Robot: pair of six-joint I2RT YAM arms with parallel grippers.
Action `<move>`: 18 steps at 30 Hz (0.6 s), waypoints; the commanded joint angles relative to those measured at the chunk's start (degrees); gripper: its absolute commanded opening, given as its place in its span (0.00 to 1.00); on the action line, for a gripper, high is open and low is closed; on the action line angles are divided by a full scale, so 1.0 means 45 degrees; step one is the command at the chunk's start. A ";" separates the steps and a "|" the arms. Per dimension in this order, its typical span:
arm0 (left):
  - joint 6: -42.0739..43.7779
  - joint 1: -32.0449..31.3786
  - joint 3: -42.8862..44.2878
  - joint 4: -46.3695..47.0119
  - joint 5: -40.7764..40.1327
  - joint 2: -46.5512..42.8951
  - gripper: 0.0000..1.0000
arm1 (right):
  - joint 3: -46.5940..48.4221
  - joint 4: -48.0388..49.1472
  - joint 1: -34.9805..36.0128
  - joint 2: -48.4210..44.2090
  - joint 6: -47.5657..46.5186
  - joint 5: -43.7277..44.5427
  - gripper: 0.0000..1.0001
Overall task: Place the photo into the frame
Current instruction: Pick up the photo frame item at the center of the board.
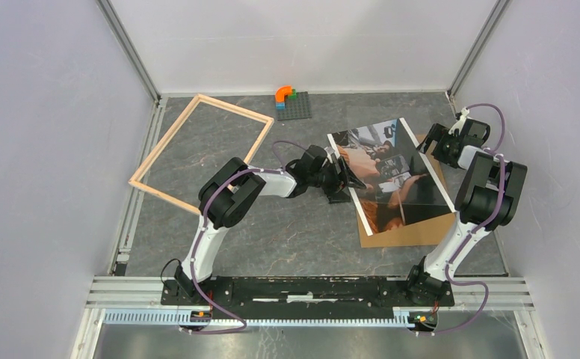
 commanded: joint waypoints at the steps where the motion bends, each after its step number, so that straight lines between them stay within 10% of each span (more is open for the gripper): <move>1: -0.0859 -0.0063 -0.0159 0.1017 0.0258 -0.0526 0.78 | -0.0445 -0.0700 -0.0030 -0.0083 0.0026 -0.0125 0.96; 18: -0.1017 -0.0044 -0.0197 0.1679 -0.0291 -0.1114 0.52 | -0.0441 -0.0722 -0.0025 -0.0167 -0.0021 -0.0125 0.96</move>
